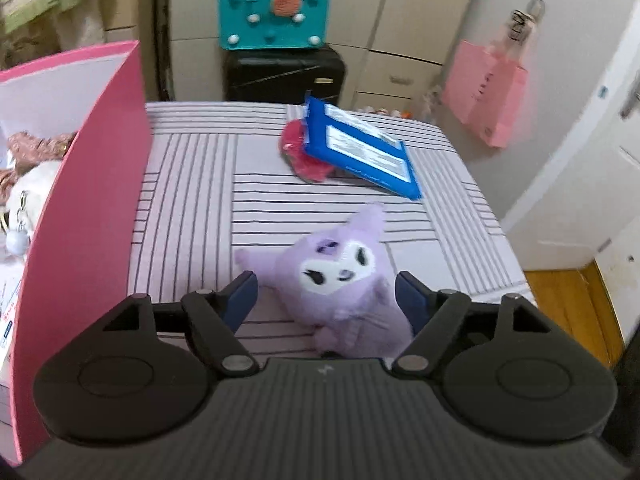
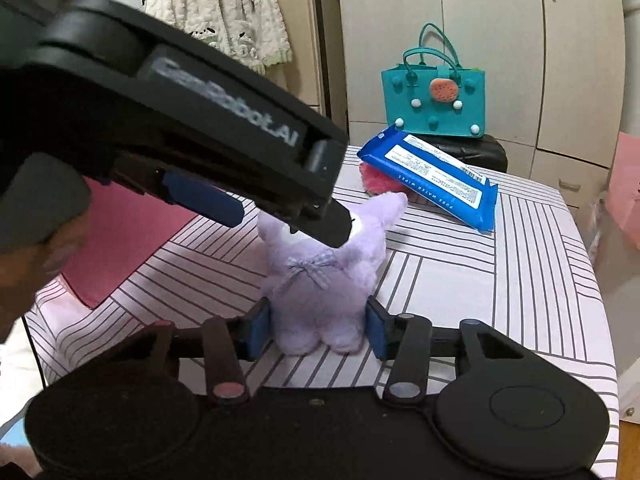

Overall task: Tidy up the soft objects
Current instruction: 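Grip the purple plush with the right gripper while the left gripper keeps holding it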

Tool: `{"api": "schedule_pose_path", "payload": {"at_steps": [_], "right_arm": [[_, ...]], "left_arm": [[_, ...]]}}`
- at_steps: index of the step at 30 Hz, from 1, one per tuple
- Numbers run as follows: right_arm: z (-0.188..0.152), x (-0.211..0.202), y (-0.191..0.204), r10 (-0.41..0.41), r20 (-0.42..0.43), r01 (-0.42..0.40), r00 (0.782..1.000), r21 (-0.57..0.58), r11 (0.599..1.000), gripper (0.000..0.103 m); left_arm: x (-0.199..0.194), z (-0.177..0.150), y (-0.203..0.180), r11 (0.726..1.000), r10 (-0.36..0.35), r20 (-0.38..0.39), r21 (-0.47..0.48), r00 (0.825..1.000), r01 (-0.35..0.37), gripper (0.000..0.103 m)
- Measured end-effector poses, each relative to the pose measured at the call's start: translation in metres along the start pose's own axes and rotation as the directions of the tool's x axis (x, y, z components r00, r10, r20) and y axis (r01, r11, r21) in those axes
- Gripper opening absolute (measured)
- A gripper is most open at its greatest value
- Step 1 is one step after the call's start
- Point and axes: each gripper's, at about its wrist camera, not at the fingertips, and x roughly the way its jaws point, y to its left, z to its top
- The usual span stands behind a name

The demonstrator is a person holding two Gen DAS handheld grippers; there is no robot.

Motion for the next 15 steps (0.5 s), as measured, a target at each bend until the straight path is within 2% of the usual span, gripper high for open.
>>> {"api": "schedule_pose_path", "payload": {"at_steps": [3, 7, 9, 10, 14, 15], "right_arm": [[0.000, 0.001, 0.000, -0.006, 0.004, 0.006, 1.000, -0.001, 1.000, 0.051], [-0.002, 0.002, -0.001, 0.000, 0.012, 0.000, 1.000, 0.012, 1.000, 0.050], [-0.002, 0.002, -0.003, 0.005, 0.013, -0.005, 1.000, 0.022, 1.000, 0.050], [-0.003, 0.002, -0.004, 0.006, 0.013, -0.006, 1.000, 0.022, 1.000, 0.050], [-0.003, 0.002, -0.004, 0.010, 0.016, -0.010, 1.000, 0.027, 1.000, 0.049], [-0.003, 0.002, -0.005, 0.012, 0.017, -0.012, 1.000, 0.030, 0.999, 0.049]], "left_arm": [[0.013, 0.002, 0.007, 0.998, -0.018, -0.025, -0.059, 1.000, 0.016, 0.075], [0.030, -0.001, 0.012, 0.989, -0.076, -0.072, -0.132, 0.994, 0.066, 0.074], [0.032, -0.004, 0.012, 0.985, -0.085, -0.058, -0.156, 0.995, 0.075, 0.073], [0.032, -0.004, 0.012, 0.986, -0.080, -0.052, -0.152, 0.995, 0.071, 0.071], [0.031, -0.007, 0.010, 0.988, -0.086, -0.028, -0.128, 0.996, 0.082, 0.053], [0.030, -0.008, 0.009, 0.989, -0.087, -0.020, -0.118, 0.996, 0.084, 0.052]]}}
